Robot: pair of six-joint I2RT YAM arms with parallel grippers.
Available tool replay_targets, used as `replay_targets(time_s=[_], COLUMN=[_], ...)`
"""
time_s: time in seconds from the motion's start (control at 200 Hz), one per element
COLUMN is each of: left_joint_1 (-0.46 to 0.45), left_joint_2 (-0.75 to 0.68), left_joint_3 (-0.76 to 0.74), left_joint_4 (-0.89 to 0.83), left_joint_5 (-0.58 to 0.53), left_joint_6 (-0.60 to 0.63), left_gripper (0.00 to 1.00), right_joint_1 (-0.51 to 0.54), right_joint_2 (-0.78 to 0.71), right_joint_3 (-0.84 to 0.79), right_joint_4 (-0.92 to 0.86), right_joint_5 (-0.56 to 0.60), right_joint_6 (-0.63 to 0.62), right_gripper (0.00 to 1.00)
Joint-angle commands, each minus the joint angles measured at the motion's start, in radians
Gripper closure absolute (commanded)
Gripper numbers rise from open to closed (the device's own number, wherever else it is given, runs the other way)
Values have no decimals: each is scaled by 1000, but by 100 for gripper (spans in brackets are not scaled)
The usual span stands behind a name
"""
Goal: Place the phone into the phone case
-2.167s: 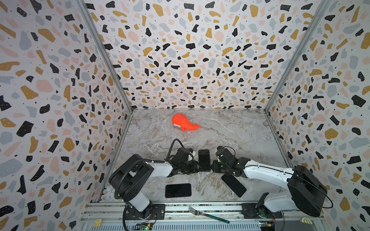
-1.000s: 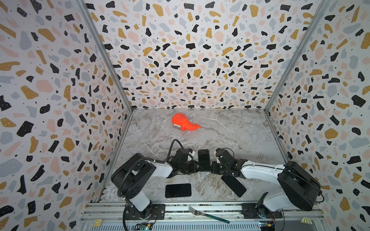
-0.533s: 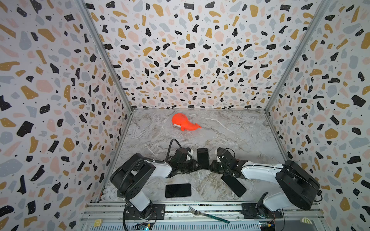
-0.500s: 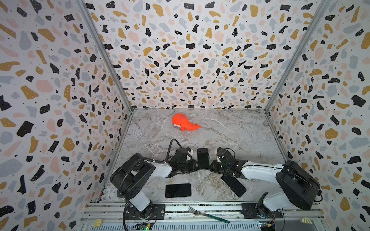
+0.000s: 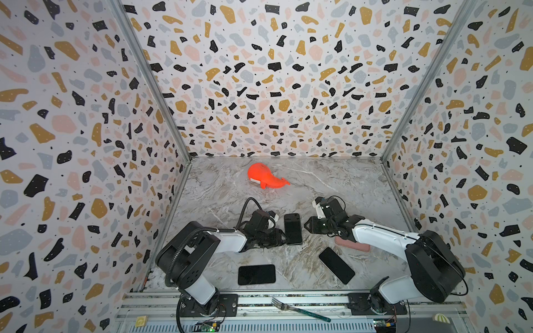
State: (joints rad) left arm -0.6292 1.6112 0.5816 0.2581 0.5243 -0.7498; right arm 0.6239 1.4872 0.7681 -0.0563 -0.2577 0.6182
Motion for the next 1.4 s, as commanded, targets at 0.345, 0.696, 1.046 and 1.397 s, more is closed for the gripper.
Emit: replay_targets(time_s=[0.345,0.696,1.046,1.397], left_joint_1=[16,12,13,14], left_joint_2=[114,187,195,92], left_joint_3=[31,77,76,17], left_joint_4=[-66,-71,-56,-76], left_joint_5=[14,-4,5,-22], left_joint_6=[13,21,18,14], left_gripper=[54,58,58,53], right_joint_1=[-20,-16,20,39], right_joint_2=[207,291,275,3], right_joint_3=[41,-23,-57,31], right_joint_4=[84,174,146,-118], right_joint_5=[-154,-218,-157,90], right_joint_6=[-105,-44,-6,-14], right_gripper=[61,82,96,70])
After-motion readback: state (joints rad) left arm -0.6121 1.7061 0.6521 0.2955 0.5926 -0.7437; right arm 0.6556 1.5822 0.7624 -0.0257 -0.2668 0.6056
